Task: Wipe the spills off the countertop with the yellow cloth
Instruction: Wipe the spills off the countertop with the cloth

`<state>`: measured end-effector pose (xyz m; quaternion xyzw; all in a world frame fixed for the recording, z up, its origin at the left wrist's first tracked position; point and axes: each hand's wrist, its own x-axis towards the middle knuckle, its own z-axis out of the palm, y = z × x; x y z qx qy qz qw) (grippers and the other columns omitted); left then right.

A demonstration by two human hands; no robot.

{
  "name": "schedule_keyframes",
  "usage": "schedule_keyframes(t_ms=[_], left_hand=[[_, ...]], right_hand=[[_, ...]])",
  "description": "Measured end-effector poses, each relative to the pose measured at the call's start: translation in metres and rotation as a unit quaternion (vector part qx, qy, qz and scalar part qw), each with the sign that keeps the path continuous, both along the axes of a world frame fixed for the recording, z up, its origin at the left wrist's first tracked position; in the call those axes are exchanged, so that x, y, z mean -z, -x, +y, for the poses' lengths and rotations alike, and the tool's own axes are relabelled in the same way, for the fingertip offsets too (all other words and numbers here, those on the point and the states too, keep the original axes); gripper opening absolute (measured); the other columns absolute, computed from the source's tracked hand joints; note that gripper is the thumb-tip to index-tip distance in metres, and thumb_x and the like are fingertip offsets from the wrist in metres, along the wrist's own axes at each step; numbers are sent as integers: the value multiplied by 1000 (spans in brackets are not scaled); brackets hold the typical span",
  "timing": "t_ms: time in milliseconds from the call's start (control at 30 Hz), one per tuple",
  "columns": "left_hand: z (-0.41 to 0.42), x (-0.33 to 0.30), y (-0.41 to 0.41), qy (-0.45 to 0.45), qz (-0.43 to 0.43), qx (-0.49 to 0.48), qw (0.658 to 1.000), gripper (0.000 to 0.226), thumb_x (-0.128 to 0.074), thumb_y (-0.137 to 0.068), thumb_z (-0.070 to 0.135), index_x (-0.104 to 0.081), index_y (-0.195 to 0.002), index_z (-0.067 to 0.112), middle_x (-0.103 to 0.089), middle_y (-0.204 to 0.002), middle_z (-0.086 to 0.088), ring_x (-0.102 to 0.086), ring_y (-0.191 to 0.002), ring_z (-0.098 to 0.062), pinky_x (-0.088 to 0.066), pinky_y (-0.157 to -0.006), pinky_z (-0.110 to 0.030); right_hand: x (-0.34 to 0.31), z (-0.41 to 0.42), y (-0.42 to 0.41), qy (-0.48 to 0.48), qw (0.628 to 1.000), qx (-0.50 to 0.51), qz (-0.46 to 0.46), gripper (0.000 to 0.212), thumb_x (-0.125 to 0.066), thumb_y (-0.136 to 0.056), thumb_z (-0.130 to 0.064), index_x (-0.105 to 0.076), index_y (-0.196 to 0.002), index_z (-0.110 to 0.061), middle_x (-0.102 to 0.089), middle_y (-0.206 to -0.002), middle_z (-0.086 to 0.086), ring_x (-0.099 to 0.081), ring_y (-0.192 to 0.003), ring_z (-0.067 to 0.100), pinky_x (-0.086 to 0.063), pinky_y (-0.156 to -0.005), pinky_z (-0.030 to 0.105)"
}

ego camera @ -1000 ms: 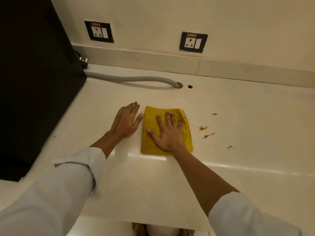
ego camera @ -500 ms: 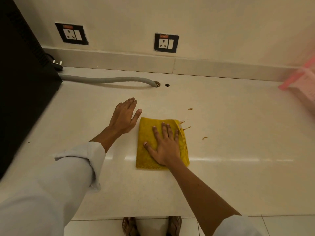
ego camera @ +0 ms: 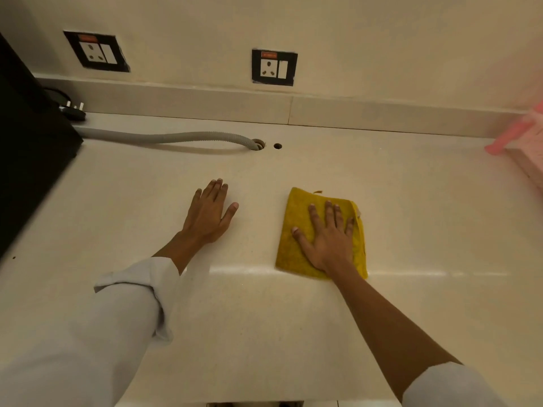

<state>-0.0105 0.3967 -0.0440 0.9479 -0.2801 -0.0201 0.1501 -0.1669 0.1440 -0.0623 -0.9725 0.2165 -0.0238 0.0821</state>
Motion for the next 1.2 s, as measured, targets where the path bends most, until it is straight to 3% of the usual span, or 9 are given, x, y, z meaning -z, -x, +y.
schedule_keyframes(t_ms=[300, 667, 1200], left_hand=[[1, 18, 5, -33, 22, -12, 999, 87, -5, -84, 64, -10, -152, 9, -7, -163, -10, -3, -151, -21, -2, -123, -45], [2, 24, 5, -51, 8, -13, 999, 85, -5, -85, 62, -11, -152, 9, -6, -163, -10, -3, -151, -20, 0, -123, -44], [4, 26, 4, -55, 4, -6, 998, 86, -5, -85, 62, -10, -152, 9, -6, -163, -10, -2, -151, -21, -1, -123, -45]], right_hand=[[0, -31, -53, -6, 1000, -18, 13, 87, -13, -85, -82, -10, -156, -32, -3, -166, 11, 3, -153, 30, 2, -120, 59], [-2, -3, -87, -21, 997, -64, 24, 94, -8, -81, -87, -4, -157, -31, 2, -166, 12, 7, -153, 31, 3, -120, 60], [-4, 58, 2, -23, 992, -126, 24, 94, -15, -80, -89, 1, -156, -37, 6, -166, 7, 11, -153, 27, 8, -121, 57]])
